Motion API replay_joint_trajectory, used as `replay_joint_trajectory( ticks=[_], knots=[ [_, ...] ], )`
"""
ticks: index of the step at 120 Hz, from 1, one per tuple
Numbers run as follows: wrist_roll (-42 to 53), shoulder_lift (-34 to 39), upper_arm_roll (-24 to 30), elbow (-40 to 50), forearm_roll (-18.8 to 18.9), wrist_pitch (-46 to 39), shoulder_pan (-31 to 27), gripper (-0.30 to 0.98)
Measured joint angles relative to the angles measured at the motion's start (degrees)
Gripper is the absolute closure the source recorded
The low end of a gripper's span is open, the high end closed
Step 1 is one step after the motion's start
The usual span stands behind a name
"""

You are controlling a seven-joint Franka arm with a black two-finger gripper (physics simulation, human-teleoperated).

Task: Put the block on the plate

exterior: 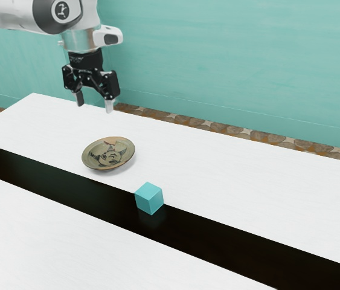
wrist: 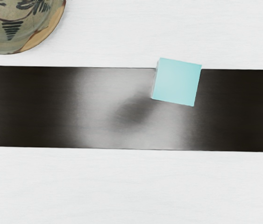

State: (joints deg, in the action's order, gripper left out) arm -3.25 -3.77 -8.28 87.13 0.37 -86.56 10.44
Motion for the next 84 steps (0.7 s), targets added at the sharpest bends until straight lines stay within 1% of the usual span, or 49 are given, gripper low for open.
replay_joint_trajectory(
  ticks=[22,30,42,66,84],
  knots=[
    [-0.5,-0.7,0.0,-0.9,0.1,-0.4,0.8,0.00],
    [-0.5,-1.9,0.0,-1.2,0.0,-0.6,1.2,0.00],
    [-0.6,-4.4,0.0,-0.8,-1.0,-1.5,1.2,0.00],
    [-0.5,-7.6,0.0,4.1,-3.8,-5.2,1.3,0.00],
    [-0.2,-8.2,0.0,9.2,-5.2,-9.4,1.4,0.00]
  ],
)
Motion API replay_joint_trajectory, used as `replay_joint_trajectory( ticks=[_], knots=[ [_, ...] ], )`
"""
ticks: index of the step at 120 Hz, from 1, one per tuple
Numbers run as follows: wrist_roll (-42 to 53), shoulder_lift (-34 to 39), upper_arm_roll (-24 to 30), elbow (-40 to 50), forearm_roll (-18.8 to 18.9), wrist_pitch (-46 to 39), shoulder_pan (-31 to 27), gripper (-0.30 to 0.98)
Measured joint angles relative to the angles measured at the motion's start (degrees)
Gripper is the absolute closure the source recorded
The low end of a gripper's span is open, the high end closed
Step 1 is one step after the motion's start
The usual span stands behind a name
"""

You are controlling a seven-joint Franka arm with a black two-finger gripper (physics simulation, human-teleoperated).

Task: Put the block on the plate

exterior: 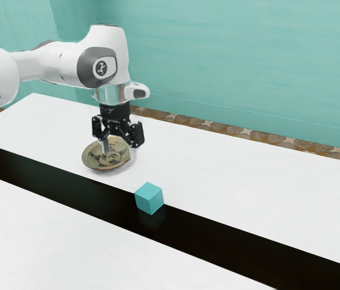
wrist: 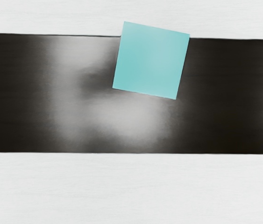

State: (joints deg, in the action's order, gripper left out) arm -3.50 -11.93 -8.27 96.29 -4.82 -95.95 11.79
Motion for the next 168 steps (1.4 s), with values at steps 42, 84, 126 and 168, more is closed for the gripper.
replay_joint_trajectory(
  ticks=[42,84,126,168],
  knots=[
    [1.4,-1.1,-0.4,6.5,-0.8,-7.8,0.1,0.00],
    [4.2,-6.8,-1.5,5.3,-0.4,-11.3,0.0,0.00],
    [5.8,-11.7,-1.4,-0.1,-1.2,-11.6,0.2,0.00],
    [6.8,-16.0,-1.0,-2.2,-1.9,-11.3,0.7,0.00]
  ],
)
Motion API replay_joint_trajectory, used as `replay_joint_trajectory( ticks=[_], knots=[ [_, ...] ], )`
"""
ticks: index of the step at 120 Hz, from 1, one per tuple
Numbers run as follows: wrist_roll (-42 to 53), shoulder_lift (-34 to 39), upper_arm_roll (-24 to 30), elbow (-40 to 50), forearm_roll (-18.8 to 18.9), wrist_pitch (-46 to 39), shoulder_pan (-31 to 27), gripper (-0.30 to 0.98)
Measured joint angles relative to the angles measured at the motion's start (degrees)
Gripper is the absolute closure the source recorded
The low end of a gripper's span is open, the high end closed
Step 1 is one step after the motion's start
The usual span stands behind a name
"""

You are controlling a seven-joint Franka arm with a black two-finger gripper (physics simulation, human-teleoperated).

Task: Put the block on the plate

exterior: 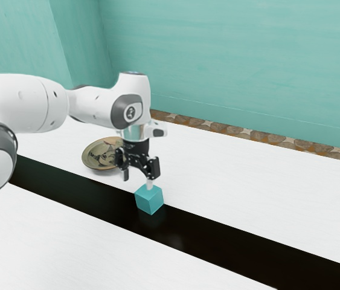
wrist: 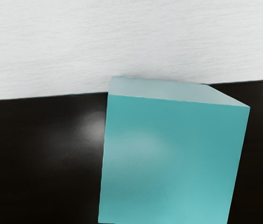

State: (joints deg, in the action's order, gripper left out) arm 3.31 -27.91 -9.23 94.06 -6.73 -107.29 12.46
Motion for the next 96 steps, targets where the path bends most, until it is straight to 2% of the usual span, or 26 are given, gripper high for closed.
replay_joint_trajectory(
  ticks=[96],
  knots=[
    [1.4,-8.5,0.1,-5.7,-0.2,0.3,0.7,0.00]
  ],
)
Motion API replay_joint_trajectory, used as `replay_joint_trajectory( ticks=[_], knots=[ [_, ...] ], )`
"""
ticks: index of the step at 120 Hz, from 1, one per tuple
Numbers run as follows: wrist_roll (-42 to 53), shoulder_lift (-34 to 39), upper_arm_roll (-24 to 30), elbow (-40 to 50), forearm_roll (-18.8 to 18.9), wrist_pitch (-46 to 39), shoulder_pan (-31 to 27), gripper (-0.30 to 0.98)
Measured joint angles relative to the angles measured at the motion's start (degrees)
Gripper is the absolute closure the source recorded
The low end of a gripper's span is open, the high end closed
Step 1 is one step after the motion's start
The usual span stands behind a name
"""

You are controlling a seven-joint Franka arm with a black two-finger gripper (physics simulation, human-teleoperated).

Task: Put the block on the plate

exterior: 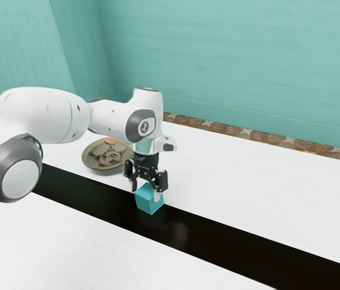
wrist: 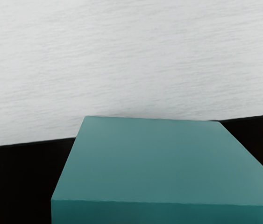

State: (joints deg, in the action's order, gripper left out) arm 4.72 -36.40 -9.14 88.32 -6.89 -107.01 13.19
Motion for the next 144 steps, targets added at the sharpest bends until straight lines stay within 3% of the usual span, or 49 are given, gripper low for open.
replay_joint_trajectory(
  ticks=[33,74,144],
  knots=[
    [0.2,-0.9,0.0,-0.2,-0.2,0.2,0.0,0.09],
    [0.3,-0.7,-0.1,-0.6,-0.4,1.3,0.0,0.30],
    [0.1,5.5,-2.9,-6.5,1.8,6.5,-0.1,0.35]
  ],
)
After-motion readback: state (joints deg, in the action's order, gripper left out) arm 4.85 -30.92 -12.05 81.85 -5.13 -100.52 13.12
